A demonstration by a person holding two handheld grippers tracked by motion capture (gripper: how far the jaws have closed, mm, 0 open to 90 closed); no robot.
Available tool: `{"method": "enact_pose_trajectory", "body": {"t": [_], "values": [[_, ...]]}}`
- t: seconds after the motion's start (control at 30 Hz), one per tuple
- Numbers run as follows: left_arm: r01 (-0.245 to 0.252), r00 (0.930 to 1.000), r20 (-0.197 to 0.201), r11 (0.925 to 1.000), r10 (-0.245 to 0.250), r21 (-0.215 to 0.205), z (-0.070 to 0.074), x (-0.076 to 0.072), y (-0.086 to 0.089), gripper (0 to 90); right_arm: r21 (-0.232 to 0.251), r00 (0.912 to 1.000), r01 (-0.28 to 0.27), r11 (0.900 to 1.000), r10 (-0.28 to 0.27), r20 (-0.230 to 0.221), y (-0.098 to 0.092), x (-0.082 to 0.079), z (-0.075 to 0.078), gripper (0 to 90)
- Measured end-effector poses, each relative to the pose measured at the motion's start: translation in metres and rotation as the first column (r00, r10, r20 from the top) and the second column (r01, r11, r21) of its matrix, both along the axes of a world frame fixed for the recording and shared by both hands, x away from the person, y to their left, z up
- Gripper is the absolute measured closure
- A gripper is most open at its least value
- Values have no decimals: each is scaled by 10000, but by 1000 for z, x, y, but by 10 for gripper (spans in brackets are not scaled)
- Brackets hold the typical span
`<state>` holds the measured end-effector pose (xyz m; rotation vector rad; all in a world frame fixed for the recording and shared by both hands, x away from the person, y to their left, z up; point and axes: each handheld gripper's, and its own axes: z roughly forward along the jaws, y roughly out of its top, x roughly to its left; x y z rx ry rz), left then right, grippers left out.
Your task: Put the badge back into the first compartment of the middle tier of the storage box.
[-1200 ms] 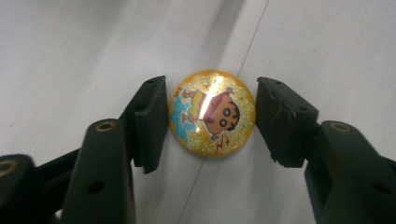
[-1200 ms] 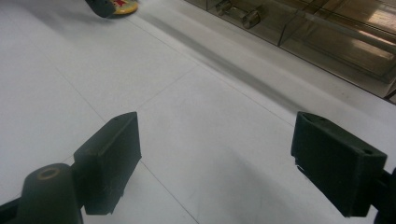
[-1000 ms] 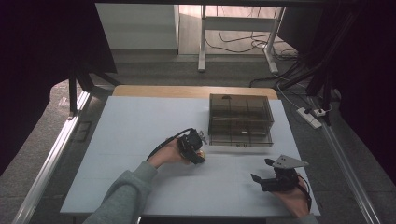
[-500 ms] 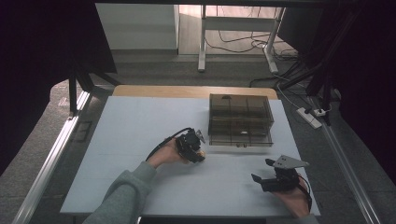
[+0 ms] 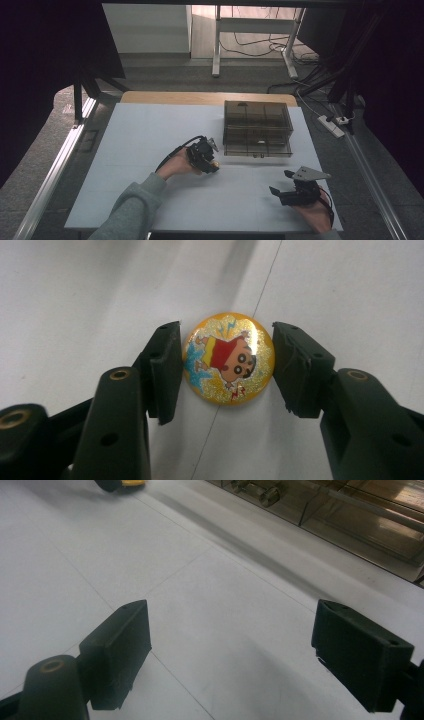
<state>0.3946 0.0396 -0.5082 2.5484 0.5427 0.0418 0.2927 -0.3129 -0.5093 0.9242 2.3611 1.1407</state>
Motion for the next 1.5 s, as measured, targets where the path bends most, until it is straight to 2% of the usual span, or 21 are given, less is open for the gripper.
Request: {"method": "enact_pose_trajectory", "body": {"t": [0.03,0.07,0.13,0.33,0.43,0.53,0.73,0.8,0.87,1.0,1.13,1.2,1.3,1.5], "values": [[-100,9999,17,9999,100,-101,2,0,1,561,-1,10000,1,10000,-1,-3,0,0,0,158],[-177,9997,181,9998,176,77,2,0,0,576,-9,10000,1,10000,-1,-6,0,0,0,158],[-115,9992,396,9991,100,397,0,-2,-2,546,-12,10000,2,10000,-2,-11,0,0,0,158],[-188,9995,258,9992,179,355,-1,0,-2,515,-20,10000,-12,10000,11,-35,0,0,0,158],[-443,9990,32,9973,442,577,-4,1,-5,471,-29,10000,21,10000,-21,-40,0,1,0,158],[-730,9973,-28,9940,735,819,-3,-1,-10,431,-23,10000,14,10000,-14,-33,0,0,0,158],[-972,9944,-331,9913,1005,886,-4,-2,-17,331,12,10000,0,10000,0,-31,0,0,0,158],[-972,9948,-215,9911,995,907,-4,-1,-19,316,8,10000,-11,10000,11,-33,0,0,0,158],[-922,9956,-47,9902,932,1044,-4,-2,-21,329,-25,10000,-13,10000,13,-46,0,1,0,158],[-861,9962,-13,9899,868,1123,-4,-1,-21,362,-61,10000,31,10000,-31,-25,2,1,0,158],[-725,9973,22,9890,729,1292,-2,-1,-22,430,-27,10000,4,10000,-4,-60,2,1,-1,159],[-700,9975,63,9896,697,1259,-2,-2,-21,472,-70,10000,7,10000,-7,-76,2,1,0,158],[-661,9978,135,9897,649,1270,-2,-3,-21,475,-13,10000,73,10000,-73,-67,1,1,0,159],[-666,9978,61,9937,664,904,-3,-3,-16,475,-22,10000,50,10000,-51,-82,0,1,0,159]]}}
